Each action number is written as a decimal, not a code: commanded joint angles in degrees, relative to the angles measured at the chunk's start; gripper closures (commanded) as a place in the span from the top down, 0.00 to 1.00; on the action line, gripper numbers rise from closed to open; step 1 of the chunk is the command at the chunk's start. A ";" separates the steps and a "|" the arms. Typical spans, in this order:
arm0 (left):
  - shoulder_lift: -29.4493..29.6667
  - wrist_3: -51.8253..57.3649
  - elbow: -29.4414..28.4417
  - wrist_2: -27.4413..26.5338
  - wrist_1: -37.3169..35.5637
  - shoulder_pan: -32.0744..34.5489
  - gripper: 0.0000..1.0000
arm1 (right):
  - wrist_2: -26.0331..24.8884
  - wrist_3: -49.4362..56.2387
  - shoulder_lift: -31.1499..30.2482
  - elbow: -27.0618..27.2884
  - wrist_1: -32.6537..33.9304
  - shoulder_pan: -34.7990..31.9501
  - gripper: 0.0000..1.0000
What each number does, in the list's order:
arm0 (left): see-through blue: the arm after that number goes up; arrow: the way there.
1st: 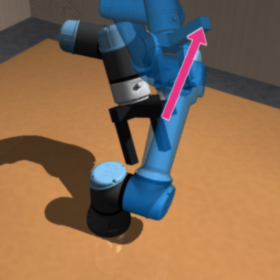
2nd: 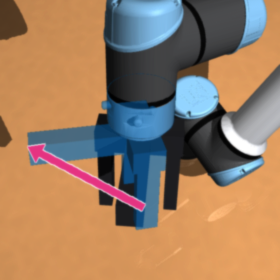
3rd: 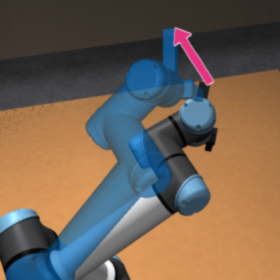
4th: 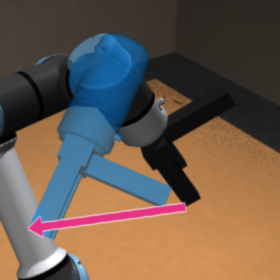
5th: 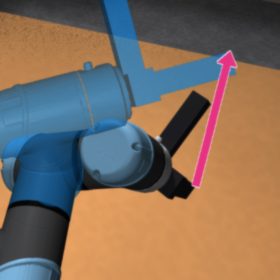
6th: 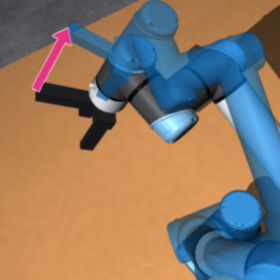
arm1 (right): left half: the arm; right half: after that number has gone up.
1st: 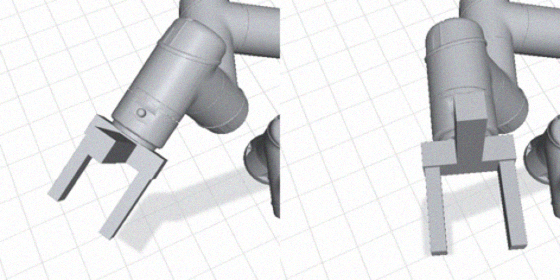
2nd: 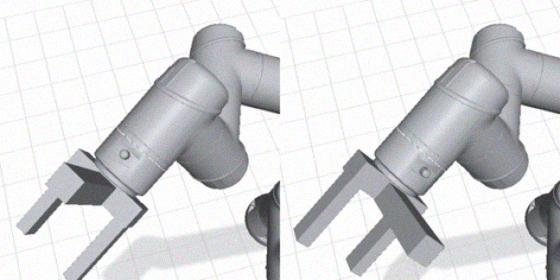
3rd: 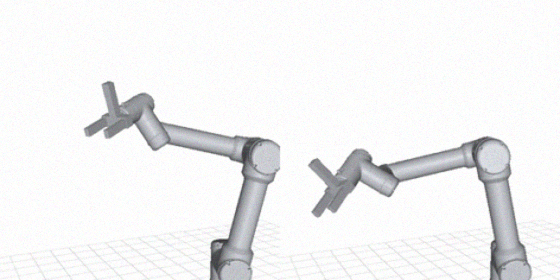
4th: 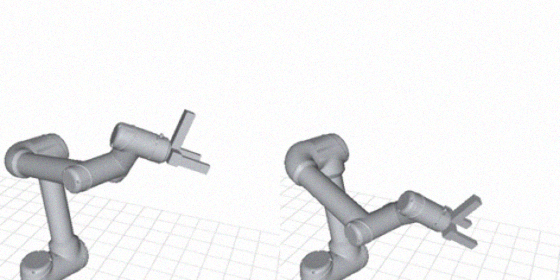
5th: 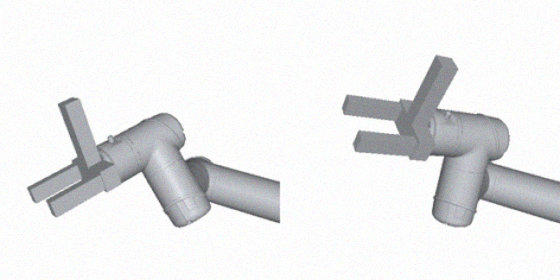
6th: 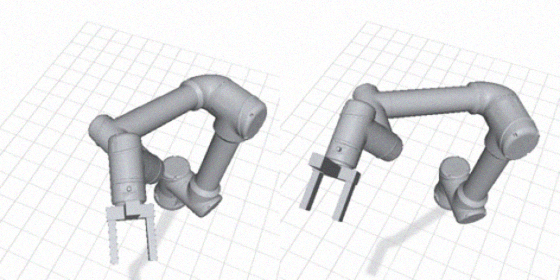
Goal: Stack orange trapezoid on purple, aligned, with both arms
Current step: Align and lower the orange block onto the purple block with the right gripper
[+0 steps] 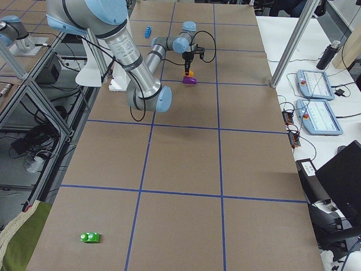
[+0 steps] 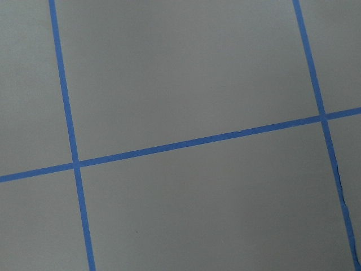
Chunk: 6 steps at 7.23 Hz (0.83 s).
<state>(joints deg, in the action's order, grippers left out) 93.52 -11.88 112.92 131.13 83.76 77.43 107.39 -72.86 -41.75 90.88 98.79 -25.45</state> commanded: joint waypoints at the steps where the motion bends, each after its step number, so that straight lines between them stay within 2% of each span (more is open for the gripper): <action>1: 0.00 0.10 -0.24 0.00 0.00 0.00 1.00 | -0.07 0.09 0.00 -0.18 -0.09 0.14 0.00; 6: 0.00 0.10 -0.15 0.00 0.00 0.00 1.00 | -0.16 0.88 0.00 -1.24 -0.09 0.14 0.00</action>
<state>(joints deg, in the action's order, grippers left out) 93.52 -11.85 112.69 131.13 83.76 77.43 107.21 -72.06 -41.83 89.74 98.71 -25.31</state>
